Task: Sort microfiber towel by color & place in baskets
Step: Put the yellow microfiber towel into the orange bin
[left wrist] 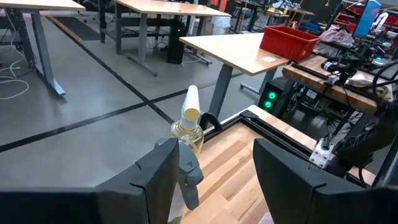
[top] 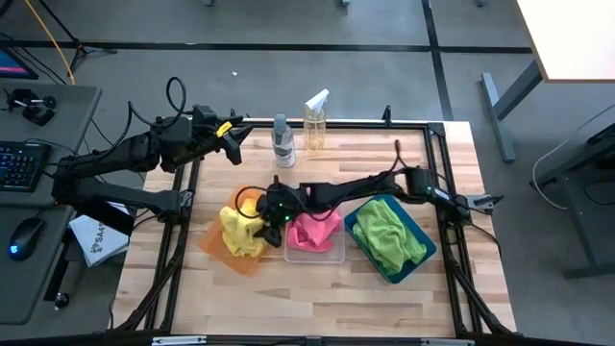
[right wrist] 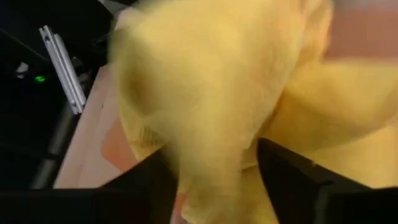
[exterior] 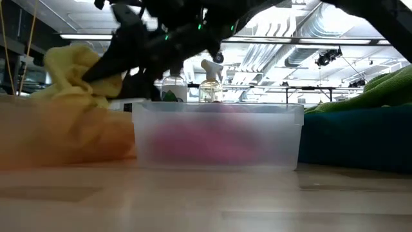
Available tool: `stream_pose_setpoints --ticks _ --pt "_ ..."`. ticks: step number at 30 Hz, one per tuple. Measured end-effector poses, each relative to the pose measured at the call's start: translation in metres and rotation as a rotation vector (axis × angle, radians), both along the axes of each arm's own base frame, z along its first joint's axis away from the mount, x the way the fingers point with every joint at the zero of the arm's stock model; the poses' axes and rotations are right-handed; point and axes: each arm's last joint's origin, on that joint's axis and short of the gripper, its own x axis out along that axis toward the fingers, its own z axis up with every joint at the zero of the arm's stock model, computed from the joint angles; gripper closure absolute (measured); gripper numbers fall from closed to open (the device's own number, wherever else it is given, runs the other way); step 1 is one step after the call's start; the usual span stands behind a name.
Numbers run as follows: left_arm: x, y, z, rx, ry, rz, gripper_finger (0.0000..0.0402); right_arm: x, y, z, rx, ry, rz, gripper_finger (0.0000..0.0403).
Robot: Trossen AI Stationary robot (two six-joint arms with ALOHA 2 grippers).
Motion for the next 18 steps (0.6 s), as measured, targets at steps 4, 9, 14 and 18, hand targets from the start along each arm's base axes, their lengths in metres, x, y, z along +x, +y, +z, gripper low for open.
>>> stream_pose_setpoints --ticks 4,9,14,18 --pt "0.000 0.000 0.000 0.004 0.004 -0.001 0.0206 -0.009 -0.008 0.025 -0.110 -0.019 0.024 0.0144" --pt "0.000 0.000 0.000 0.004 0.005 -0.001 0.0206 -0.022 -0.018 0.041 -0.180 0.025 0.067 0.0122" --pt "0.000 0.000 -0.001 0.011 0.015 -0.004 0.0206 -0.032 -0.027 0.061 -0.224 0.010 0.109 0.0140" --pt "-0.004 -0.001 0.001 0.016 0.008 -0.018 0.0206 -0.036 -0.027 0.084 -0.264 -0.086 0.114 0.0216"
